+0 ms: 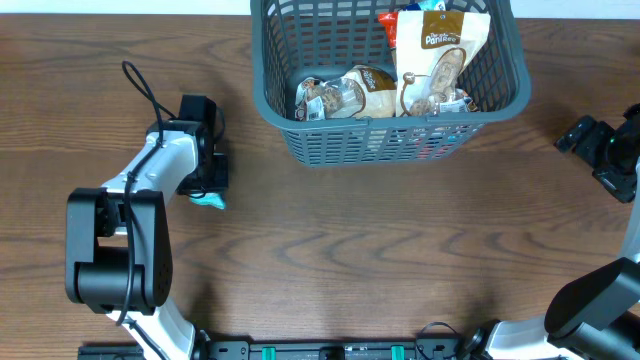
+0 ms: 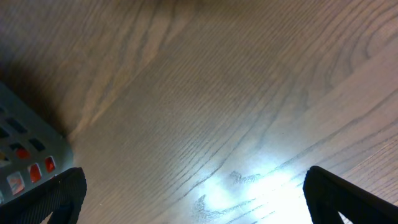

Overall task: Pack container
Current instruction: 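Lower the left gripper and grasp the teal-white wrapped bar, then carry the teal bar into the basket with the left gripper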

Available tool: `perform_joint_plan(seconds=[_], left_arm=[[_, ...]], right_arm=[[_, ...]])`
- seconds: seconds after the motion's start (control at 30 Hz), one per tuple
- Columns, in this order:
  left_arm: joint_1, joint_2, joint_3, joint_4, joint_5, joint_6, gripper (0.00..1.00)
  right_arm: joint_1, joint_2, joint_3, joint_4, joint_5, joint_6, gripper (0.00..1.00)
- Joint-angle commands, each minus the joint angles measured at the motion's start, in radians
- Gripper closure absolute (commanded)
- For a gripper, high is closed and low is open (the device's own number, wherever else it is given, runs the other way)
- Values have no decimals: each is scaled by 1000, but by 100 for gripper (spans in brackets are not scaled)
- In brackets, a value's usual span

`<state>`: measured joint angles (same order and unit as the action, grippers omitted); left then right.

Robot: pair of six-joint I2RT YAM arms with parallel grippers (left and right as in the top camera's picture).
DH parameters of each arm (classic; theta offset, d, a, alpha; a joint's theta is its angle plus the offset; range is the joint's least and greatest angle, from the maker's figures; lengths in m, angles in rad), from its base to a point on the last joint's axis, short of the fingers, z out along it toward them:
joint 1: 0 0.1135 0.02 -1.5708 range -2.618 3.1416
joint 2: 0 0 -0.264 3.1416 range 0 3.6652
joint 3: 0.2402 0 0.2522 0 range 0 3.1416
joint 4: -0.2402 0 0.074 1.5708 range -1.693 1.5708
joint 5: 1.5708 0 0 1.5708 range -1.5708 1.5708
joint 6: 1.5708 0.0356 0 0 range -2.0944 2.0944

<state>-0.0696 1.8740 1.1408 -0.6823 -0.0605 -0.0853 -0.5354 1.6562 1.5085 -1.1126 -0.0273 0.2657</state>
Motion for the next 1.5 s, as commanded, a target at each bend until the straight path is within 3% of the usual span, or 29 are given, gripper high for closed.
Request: perform_joint_plan(seconds=[0.0,0.13,0.33,0.83,0.93,1.23,1.47], left_arm=[[1,20,-3,-3,-20,-6,94],[1,14,6,-30,-72,-95,94],[1,-59,87,-121,-74,-97,94],[-24,-532,456,-166,-217,-162,94],[-98,-568,507,-140,-197,-210,94],[-443,-501,537,108,-227,-170,94],[-547,-355,537,259,-249,-137,94]], right_arm=[[-7,0,0,2,-4,-13,1],[-7,0,0,2,-4,-13,1],[-7,0,0,3,-4,-13,1],[-7,0,0,3,-4,-12,1],[-7,0,0,2,-4,-12,1],[-7,0,0,-8,-4,-12,1],[-7,0,0,-11,-4,-12,1]])
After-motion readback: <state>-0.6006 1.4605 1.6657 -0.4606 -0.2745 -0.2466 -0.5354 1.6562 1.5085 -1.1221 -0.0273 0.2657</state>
